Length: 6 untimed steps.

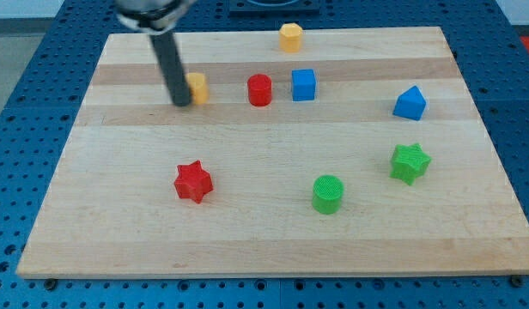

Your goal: Move the yellow heart close to the yellow hexagon

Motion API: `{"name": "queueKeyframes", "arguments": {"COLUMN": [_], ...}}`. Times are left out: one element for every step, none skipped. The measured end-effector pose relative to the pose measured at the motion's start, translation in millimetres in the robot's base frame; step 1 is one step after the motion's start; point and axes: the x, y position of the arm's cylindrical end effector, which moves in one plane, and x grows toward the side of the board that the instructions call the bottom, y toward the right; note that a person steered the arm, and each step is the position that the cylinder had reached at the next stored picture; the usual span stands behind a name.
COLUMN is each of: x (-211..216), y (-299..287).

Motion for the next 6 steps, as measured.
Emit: {"name": "queueKeyframes", "arguments": {"x": [-53.7,-62.6,-52.6,-77.8,-101.9,-95.6], "y": [47.5,54.5,50.3,51.5,63.5,54.0]}}
